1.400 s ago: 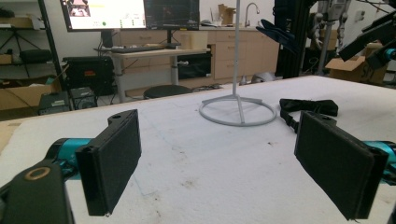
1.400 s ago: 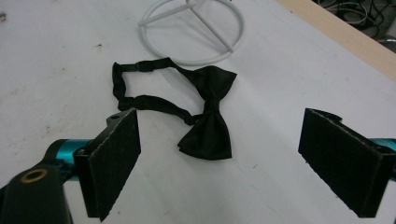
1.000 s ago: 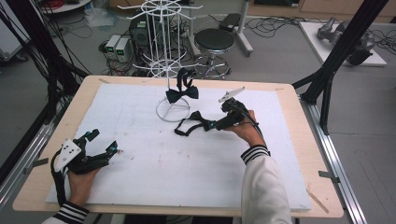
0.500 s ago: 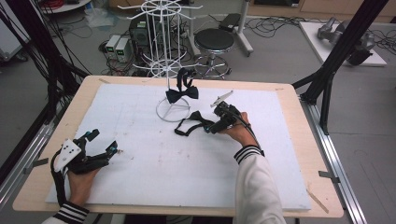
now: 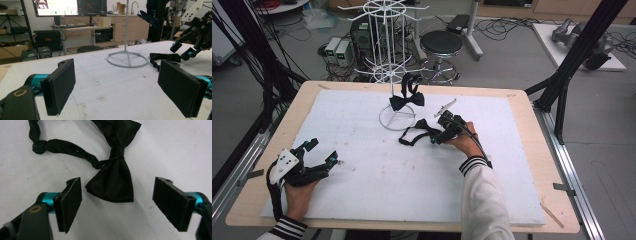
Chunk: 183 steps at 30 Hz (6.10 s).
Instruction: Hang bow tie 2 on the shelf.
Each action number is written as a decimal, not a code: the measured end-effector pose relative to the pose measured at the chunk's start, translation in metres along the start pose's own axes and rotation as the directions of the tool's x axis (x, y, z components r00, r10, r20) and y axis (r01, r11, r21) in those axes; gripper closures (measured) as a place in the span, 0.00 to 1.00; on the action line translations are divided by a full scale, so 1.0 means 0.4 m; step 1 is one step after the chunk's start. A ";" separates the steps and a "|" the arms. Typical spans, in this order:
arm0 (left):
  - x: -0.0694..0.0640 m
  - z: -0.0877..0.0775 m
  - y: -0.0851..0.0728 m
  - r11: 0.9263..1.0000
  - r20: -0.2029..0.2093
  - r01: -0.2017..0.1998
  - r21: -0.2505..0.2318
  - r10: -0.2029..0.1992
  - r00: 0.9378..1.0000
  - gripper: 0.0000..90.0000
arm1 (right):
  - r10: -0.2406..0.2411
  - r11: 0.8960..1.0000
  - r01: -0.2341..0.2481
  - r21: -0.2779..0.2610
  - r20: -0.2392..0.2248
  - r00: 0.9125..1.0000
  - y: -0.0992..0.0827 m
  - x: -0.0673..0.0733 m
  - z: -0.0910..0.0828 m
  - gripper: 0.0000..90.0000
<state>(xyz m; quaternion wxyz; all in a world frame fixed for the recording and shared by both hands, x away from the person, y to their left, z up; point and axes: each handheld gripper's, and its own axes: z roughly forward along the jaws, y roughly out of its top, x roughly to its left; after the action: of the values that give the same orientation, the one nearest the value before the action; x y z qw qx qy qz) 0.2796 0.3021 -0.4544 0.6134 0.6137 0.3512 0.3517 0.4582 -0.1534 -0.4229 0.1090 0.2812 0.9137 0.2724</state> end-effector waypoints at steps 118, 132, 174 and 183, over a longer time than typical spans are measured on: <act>-0.100 0.153 0.299 0.992 0.527 -0.089 0.087 0.030 0.849 0.16 | -0.408 0.837 0.287 -0.466 -0.181 0.895 0.003 0.229 -0.340 0.94; -0.177 0.230 0.340 0.980 0.696 -0.152 0.126 0.022 0.718 0.17 | -0.442 0.819 0.304 -0.487 -0.196 0.875 0.001 0.247 -0.331 0.94; -0.239 0.291 0.346 0.967 0.802 -0.202 0.155 -0.004 0.597 0.89 | -0.486 0.780 0.336 -0.528 -0.172 0.857 0.004 0.276 -0.320 0.57; -0.231 0.283 0.351 0.969 0.784 -0.205 0.140 0.018 0.621 0.89 | -0.367 0.798 0.254 -0.546 -0.107 0.924 -0.020 0.281 -0.306 0.03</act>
<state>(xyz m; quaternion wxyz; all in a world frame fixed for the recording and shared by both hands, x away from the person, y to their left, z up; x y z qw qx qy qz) 0.3303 0.1649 -0.3141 0.6109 0.7886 0.0493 0.0500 0.3193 -0.1479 -0.3311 0.1286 0.0565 0.8450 0.5160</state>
